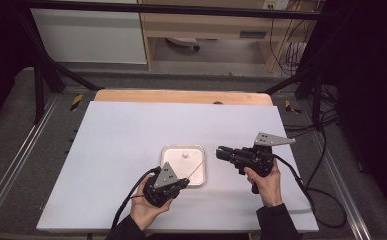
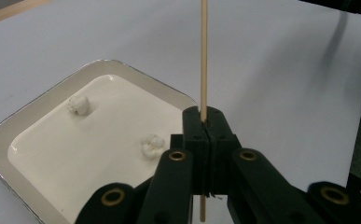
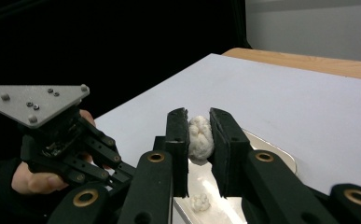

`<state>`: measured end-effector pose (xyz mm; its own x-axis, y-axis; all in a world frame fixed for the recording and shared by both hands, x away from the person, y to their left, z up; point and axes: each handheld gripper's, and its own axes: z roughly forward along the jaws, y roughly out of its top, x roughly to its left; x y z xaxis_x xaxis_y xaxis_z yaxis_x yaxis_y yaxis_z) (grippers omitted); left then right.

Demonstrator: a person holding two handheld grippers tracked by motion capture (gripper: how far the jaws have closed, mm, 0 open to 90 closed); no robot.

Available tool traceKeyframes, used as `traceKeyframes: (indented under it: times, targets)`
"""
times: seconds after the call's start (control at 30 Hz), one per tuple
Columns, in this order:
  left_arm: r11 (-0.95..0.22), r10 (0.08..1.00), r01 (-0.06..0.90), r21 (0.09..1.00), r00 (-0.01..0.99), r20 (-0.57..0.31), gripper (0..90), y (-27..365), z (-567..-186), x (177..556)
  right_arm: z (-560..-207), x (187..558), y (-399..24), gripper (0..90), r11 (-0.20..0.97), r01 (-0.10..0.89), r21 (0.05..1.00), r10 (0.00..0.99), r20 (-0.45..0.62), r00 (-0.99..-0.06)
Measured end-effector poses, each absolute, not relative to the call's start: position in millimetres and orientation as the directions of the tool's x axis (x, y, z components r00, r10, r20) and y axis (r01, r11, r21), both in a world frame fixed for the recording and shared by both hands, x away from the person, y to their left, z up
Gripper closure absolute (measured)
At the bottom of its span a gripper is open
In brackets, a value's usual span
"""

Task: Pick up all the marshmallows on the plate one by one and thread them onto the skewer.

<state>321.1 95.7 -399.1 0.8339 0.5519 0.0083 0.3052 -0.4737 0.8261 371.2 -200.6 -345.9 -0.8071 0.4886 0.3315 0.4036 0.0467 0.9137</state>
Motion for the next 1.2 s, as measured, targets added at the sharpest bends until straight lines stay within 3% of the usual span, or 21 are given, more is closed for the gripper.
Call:
traceKeyframes:
  times: [1.2]
  targets:
    - [-0.485,0.541,0.262,0.834,0.839,0.052,89.1,94,-403,316,-359,374,-184,81.2,0.038,0.460,0.887,0.411,0.406,-0.816]
